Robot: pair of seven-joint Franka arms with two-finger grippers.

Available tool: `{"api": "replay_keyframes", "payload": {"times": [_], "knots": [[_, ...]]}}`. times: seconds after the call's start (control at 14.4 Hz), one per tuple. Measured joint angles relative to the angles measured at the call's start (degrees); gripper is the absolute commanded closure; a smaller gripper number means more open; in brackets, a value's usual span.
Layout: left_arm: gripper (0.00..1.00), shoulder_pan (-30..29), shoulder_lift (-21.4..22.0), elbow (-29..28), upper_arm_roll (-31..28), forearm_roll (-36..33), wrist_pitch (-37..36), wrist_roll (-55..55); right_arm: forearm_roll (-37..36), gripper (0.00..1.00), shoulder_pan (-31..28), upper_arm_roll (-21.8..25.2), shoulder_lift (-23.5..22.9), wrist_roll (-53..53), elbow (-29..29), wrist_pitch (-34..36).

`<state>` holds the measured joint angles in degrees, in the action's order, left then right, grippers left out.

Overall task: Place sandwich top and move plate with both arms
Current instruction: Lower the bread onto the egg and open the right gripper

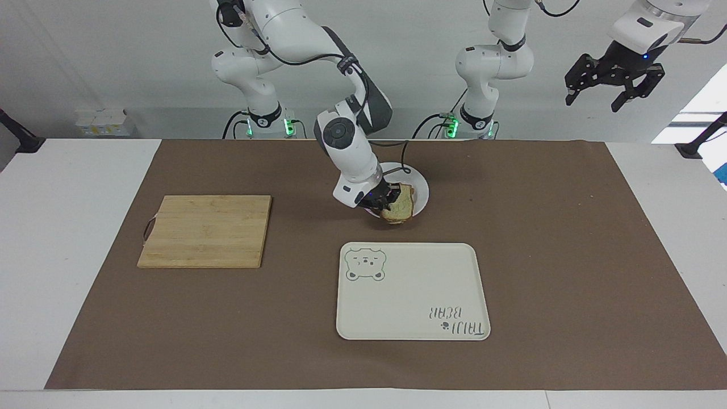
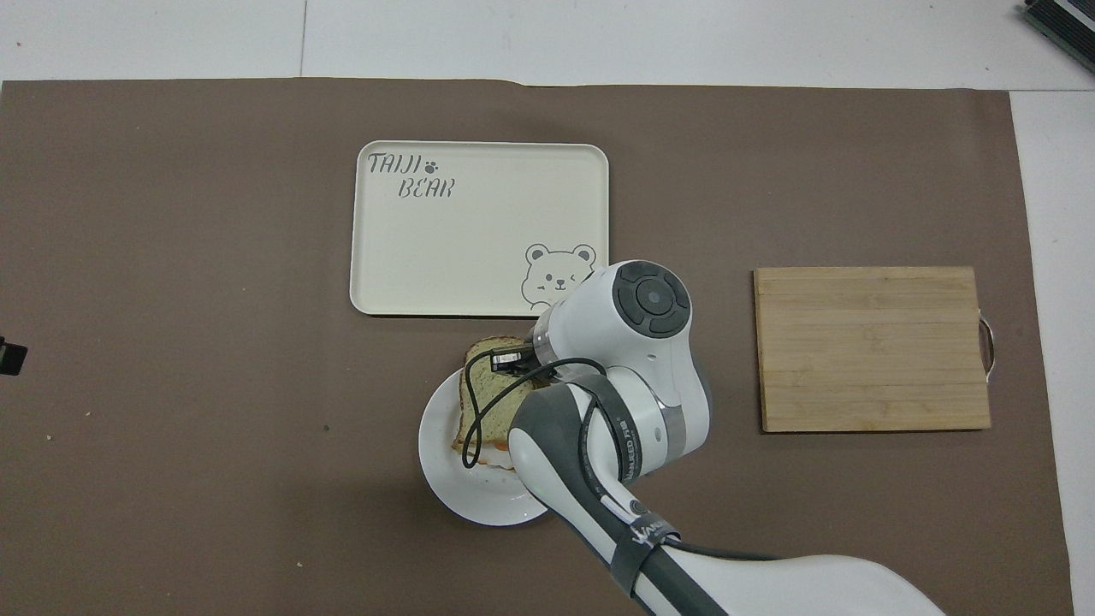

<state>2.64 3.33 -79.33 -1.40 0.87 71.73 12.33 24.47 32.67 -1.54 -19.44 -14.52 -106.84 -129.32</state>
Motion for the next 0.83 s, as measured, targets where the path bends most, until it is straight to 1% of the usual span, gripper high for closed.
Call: {"api": "replay_keyframes", "payload": {"times": [0.07, 0.14, 0.56, 0.83], "knots": [[0.00, 0.00, 0.00, 0.00, 0.00, 0.00, 0.00, 0.00, 0.00, 0.56, 0.00, 0.02, 0.00, 0.00, -0.09, 0.00], [0.00, 0.00, 0.00, 0.00, 0.00, 0.00, 0.00, 0.00, 0.00, 0.01, -0.02, 0.04, 0.00, 0.00, -0.14, -0.01], [0.00, 0.00, 0.00, 0.00, 0.00, 0.00, 0.00, 0.00, 0.00, 0.00, -0.64, 0.52, 0.00, 0.53, -0.02, -0.31], [0.00, 0.00, 0.00, 0.00, 0.00, 0.00, 0.00, 0.00, 0.00, 0.00, -4.01, 0.70, 0.27, 0.81, 0.72, -0.33]]}}
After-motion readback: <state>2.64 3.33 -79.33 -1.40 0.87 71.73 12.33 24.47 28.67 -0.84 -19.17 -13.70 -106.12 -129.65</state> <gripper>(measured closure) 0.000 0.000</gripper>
